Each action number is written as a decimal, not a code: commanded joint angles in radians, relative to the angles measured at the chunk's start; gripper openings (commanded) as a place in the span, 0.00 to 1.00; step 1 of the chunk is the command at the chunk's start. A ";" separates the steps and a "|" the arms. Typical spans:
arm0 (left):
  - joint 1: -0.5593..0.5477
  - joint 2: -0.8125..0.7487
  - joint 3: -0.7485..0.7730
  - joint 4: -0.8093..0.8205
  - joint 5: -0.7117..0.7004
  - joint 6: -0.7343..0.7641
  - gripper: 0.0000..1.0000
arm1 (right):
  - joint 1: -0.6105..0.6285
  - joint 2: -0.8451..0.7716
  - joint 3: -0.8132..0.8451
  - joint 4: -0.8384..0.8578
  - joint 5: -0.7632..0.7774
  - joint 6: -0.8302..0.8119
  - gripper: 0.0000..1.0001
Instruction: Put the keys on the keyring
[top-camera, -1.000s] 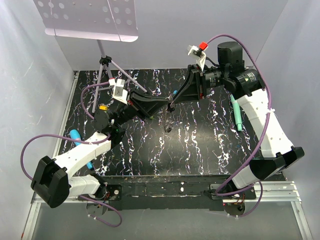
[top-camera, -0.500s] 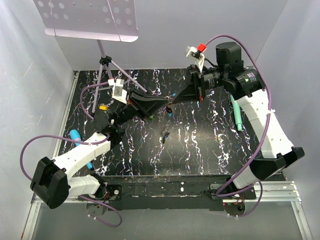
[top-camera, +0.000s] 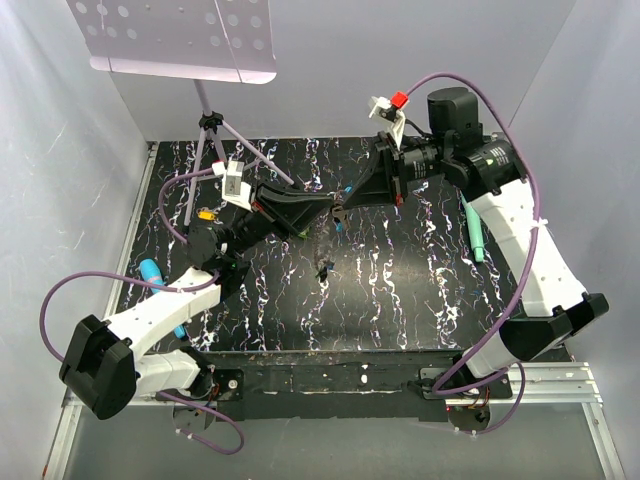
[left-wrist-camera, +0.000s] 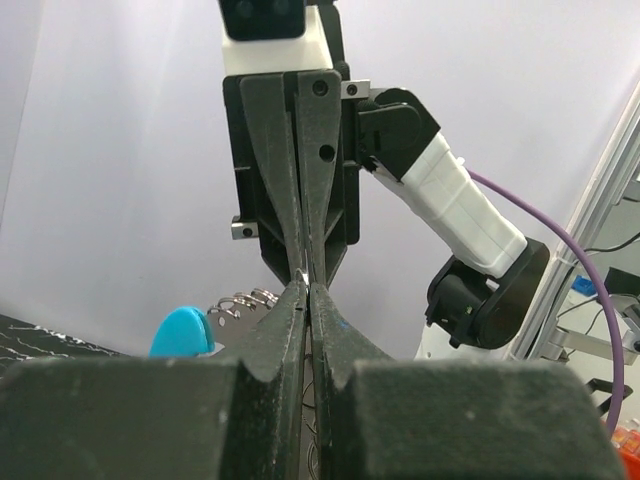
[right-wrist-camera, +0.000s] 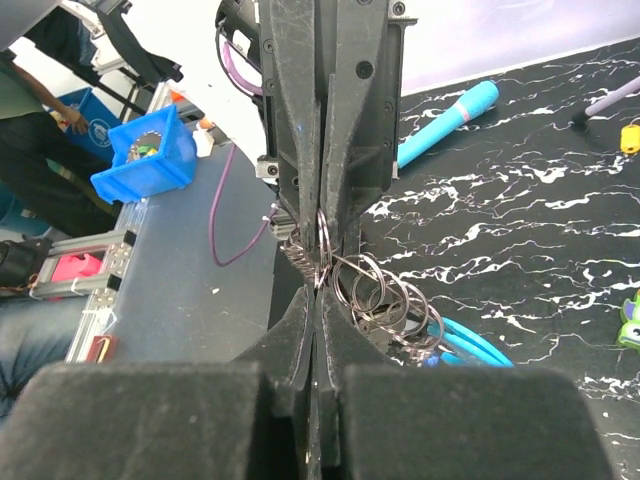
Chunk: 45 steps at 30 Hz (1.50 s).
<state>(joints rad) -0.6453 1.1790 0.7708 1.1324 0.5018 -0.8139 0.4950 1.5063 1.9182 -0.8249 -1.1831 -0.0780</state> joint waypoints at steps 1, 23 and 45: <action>-0.004 -0.033 -0.008 0.128 -0.069 -0.022 0.00 | 0.010 -0.015 -0.071 0.073 -0.041 0.070 0.01; -0.002 -0.035 -0.051 0.244 -0.046 0.005 0.00 | -0.013 -0.046 -0.437 0.859 -0.197 0.836 0.01; -0.002 -0.082 -0.076 0.112 -0.082 0.027 0.00 | 0.022 -0.041 0.030 -0.101 0.080 -0.241 0.52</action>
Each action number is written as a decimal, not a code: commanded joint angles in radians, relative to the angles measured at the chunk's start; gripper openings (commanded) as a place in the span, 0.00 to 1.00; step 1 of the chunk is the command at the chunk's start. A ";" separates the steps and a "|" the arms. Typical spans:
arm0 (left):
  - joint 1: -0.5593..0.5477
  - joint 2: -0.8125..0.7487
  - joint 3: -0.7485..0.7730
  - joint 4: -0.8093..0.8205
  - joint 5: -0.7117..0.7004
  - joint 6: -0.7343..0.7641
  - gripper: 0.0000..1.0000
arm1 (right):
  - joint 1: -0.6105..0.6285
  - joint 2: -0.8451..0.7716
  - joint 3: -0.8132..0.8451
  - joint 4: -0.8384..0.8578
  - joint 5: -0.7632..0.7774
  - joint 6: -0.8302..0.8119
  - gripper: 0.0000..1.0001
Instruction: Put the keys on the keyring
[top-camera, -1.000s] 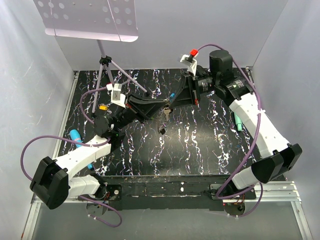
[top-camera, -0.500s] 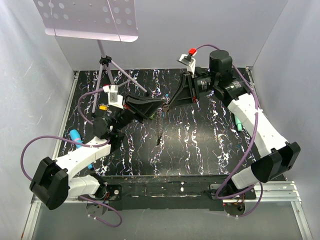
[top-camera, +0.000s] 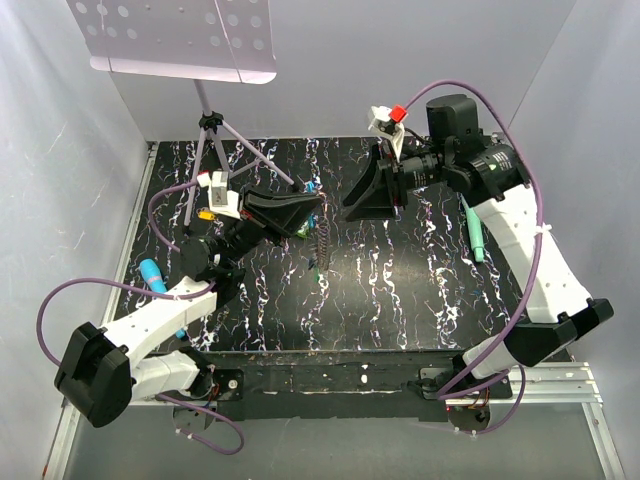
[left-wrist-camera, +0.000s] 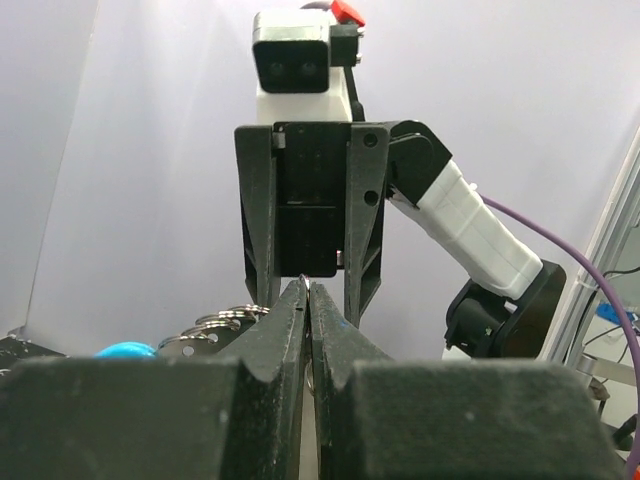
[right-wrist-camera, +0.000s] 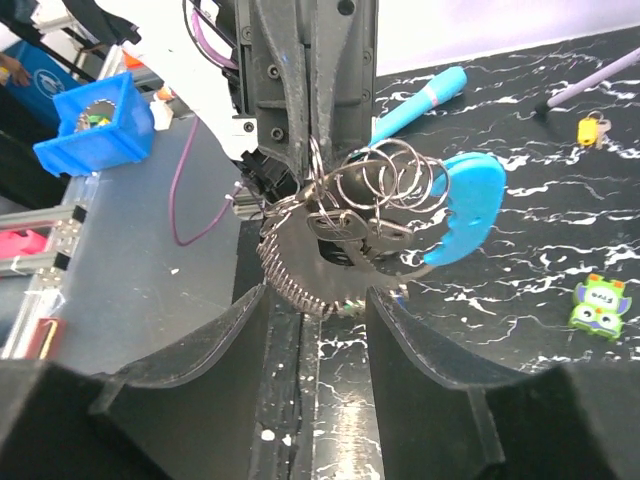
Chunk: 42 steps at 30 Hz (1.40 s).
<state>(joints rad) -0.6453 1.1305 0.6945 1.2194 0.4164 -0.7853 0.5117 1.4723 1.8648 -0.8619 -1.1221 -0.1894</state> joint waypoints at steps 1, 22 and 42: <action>-0.004 -0.034 0.003 0.023 0.008 -0.005 0.00 | 0.008 0.000 0.105 -0.065 0.018 -0.139 0.52; -0.007 -0.054 0.027 -0.072 0.122 0.103 0.00 | 0.088 0.043 0.128 -0.183 0.071 -0.403 0.39; -0.007 -0.078 -0.021 -0.037 0.010 0.089 0.00 | 0.142 0.049 0.126 -0.181 0.123 -0.400 0.01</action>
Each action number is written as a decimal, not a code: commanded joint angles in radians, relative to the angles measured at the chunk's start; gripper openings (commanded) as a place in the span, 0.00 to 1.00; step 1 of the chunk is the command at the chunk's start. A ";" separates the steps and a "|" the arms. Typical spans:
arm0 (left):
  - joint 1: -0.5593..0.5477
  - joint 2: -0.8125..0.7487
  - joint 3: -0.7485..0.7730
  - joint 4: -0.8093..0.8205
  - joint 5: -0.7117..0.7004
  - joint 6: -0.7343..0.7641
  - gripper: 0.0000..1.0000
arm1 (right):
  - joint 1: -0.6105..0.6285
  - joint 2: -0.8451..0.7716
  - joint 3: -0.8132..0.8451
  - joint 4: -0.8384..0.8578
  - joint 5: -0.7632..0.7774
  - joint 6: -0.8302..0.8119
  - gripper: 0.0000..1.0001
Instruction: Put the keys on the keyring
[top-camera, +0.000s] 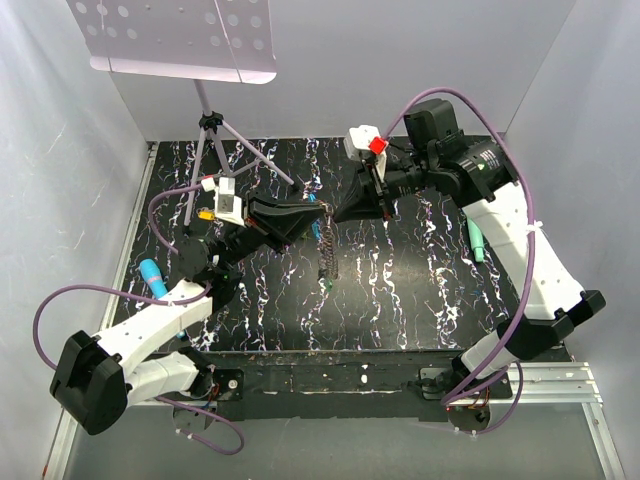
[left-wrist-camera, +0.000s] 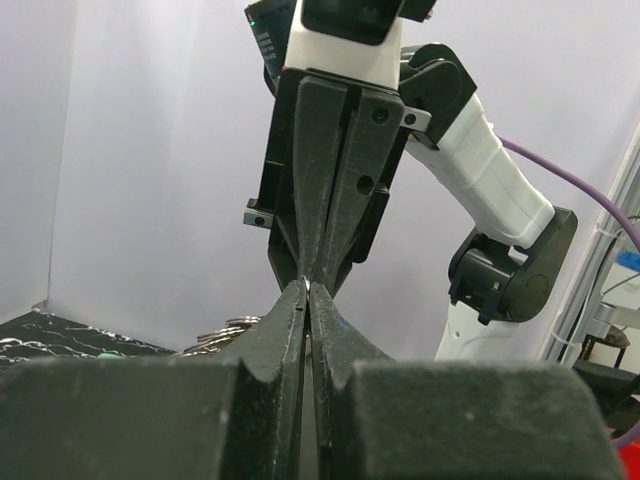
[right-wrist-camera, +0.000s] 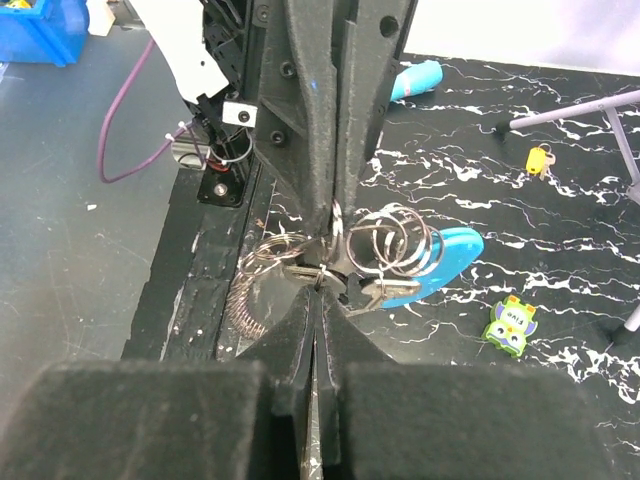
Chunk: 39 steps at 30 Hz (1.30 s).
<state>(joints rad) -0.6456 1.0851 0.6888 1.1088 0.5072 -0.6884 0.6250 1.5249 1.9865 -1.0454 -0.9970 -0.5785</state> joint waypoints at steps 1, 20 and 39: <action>-0.005 -0.030 -0.017 0.088 -0.091 -0.014 0.00 | 0.039 -0.002 0.003 0.005 0.007 -0.009 0.01; -0.006 -0.024 -0.031 0.100 -0.113 -0.040 0.00 | 0.041 -0.003 0.076 -0.019 0.009 0.028 0.22; -0.006 -0.010 -0.002 0.088 -0.019 -0.045 0.00 | -0.011 0.030 0.028 0.094 -0.078 0.210 0.51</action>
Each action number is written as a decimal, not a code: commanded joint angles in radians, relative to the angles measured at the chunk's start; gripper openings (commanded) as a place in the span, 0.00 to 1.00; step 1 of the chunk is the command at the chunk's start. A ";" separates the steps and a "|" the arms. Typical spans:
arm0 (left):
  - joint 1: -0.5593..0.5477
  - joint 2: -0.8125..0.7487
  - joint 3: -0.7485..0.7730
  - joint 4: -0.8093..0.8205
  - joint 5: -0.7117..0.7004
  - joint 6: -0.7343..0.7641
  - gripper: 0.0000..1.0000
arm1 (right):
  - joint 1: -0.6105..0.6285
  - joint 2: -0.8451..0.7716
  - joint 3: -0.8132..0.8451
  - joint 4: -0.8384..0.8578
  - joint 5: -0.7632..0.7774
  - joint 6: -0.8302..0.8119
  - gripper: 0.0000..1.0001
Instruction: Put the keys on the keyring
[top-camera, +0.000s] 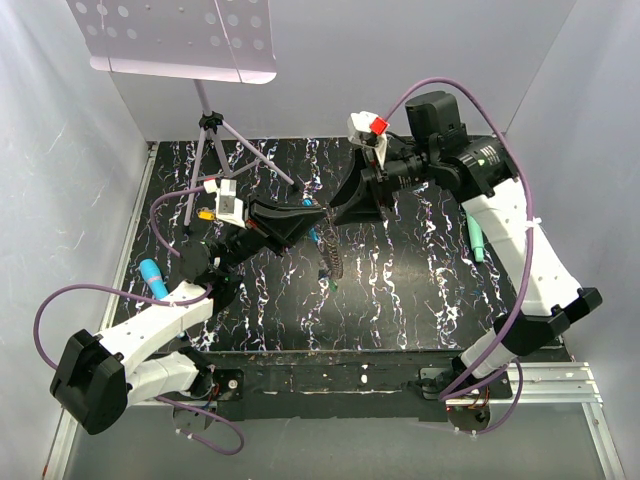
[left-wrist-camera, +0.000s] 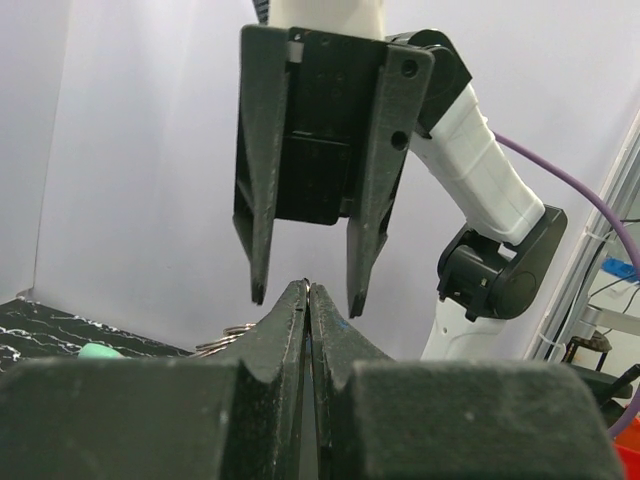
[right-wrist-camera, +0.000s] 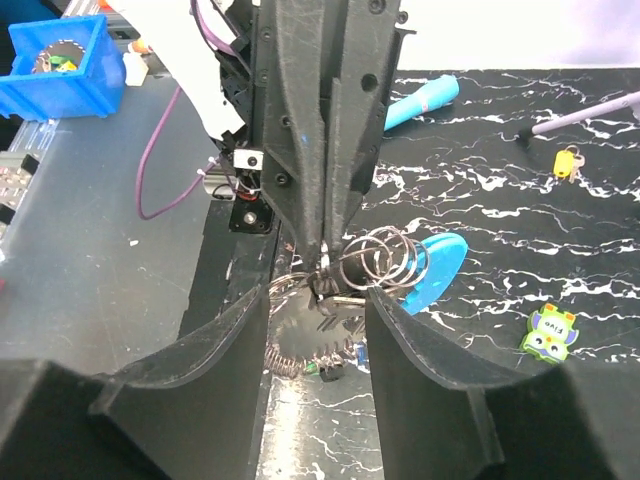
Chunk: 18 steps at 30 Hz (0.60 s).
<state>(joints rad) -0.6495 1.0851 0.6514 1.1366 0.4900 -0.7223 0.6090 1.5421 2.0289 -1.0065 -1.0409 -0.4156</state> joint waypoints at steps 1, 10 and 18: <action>-0.002 -0.008 0.036 0.060 -0.004 -0.012 0.00 | 0.009 0.013 -0.018 0.057 -0.034 0.049 0.50; -0.002 -0.016 0.031 0.043 -0.018 -0.005 0.00 | 0.037 0.013 -0.036 0.066 -0.030 0.049 0.31; -0.002 -0.019 0.028 0.023 -0.016 0.003 0.00 | 0.037 0.009 -0.032 0.077 -0.025 0.063 0.17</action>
<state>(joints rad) -0.6498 1.0859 0.6514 1.1423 0.4889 -0.7284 0.6418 1.5608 1.9865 -0.9630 -1.0504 -0.3656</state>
